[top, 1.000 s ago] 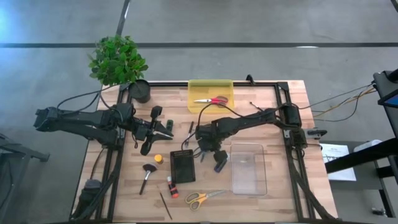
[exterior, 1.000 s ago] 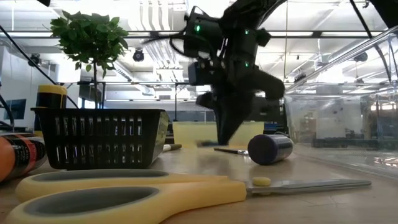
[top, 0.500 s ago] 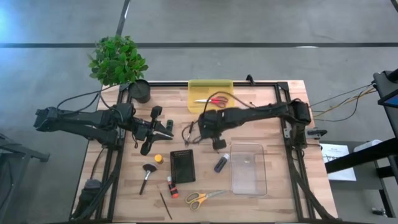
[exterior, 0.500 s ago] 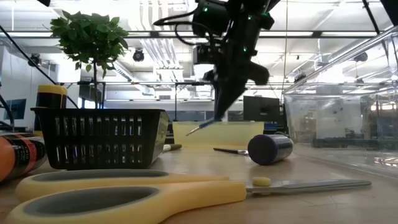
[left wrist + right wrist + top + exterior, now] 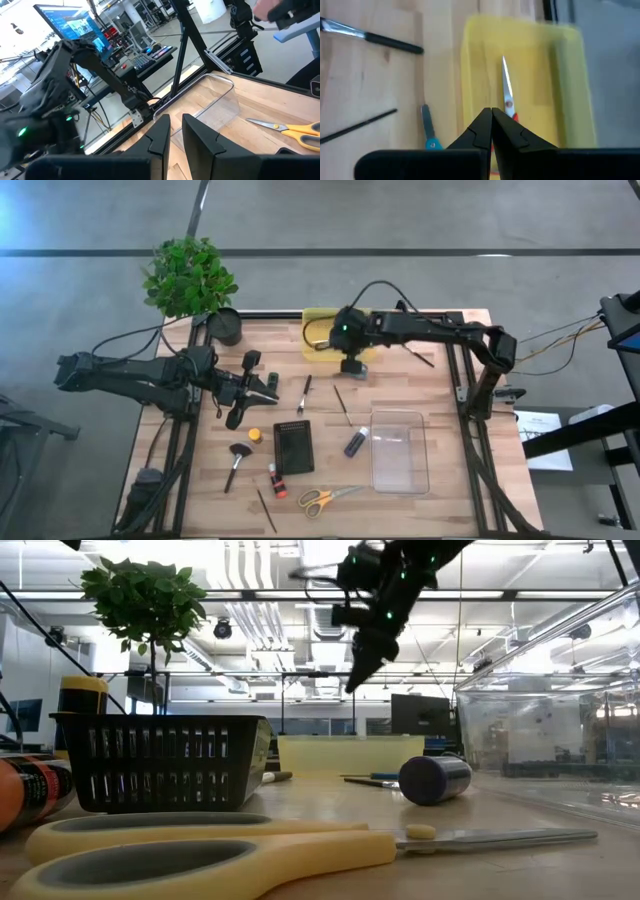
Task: Pick & Place Paint Supplies
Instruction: Put the blue scissors into the yellow bin
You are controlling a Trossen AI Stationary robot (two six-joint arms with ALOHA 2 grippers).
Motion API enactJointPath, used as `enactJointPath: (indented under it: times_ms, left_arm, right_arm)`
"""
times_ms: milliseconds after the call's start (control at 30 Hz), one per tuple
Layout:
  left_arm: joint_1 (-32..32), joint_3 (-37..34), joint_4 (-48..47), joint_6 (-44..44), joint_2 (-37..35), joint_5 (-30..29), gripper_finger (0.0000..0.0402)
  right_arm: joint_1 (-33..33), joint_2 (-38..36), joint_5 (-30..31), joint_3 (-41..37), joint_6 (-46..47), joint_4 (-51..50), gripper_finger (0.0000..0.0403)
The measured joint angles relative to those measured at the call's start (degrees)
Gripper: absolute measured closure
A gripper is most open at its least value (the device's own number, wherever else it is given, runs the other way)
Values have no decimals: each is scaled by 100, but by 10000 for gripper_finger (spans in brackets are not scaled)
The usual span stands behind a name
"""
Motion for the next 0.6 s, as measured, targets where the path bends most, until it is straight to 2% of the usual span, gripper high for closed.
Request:
enactJointPath:
  times_ms: [133, 367, 600]
  left_arm:
    - [0, 0, -28, -15, 1, 0, 344]
    - [0, 0, -63, -11, 1, 0, 344]
    - [0, 0, -63, -11, 0, 0, 344]
  right_arm:
    - [-80, 34, -721, -55, 139, -213, 395]
    - [448, 26, -768, -277, 68, -334, 394]
    - [667, 26, -760, -761, 493, -396, 394]
